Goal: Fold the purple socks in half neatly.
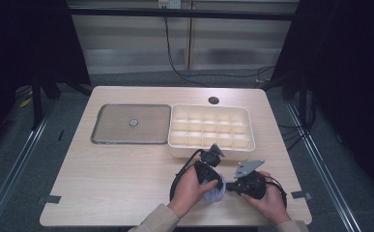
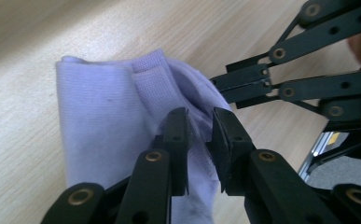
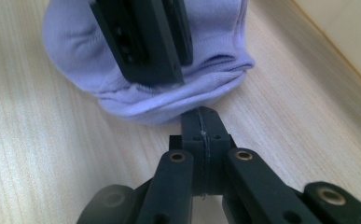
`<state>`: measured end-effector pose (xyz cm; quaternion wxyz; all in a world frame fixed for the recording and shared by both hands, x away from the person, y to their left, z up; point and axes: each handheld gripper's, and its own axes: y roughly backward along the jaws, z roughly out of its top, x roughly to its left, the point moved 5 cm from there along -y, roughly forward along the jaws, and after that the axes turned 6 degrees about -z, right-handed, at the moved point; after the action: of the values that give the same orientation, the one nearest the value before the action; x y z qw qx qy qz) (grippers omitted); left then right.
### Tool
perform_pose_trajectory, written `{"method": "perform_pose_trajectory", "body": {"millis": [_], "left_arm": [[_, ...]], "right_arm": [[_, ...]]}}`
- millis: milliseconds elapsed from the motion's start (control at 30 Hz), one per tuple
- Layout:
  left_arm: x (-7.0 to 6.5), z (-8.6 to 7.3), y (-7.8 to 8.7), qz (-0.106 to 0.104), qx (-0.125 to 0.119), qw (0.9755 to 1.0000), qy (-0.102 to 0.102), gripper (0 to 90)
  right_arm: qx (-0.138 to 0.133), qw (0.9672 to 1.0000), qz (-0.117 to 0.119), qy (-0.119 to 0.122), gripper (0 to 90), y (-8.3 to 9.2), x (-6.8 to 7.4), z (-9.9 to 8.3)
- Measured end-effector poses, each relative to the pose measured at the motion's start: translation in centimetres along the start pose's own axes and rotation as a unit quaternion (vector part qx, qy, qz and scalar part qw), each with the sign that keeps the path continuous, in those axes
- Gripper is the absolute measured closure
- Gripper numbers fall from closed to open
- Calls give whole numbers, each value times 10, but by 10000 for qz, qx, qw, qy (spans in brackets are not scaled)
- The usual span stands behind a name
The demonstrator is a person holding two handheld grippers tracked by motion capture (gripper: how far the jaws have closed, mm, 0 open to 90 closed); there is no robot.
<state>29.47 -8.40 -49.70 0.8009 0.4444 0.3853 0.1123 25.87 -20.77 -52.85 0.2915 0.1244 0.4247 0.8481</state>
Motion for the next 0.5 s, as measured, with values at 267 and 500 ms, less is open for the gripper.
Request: {"method": "perform_pose_trajectory", "body": {"millis": [267, 500], "left_arm": [[3, 3, 29, 158, -184, 9997, -28, 695], [15, 1, 45, 203, -315, 9993, 63, 624]], "right_arm": [[-7, 10000, 4, 8, 900, 0, 0, 0], [-8, 10000, 13, -6, 900, 0, 0, 0]]}}
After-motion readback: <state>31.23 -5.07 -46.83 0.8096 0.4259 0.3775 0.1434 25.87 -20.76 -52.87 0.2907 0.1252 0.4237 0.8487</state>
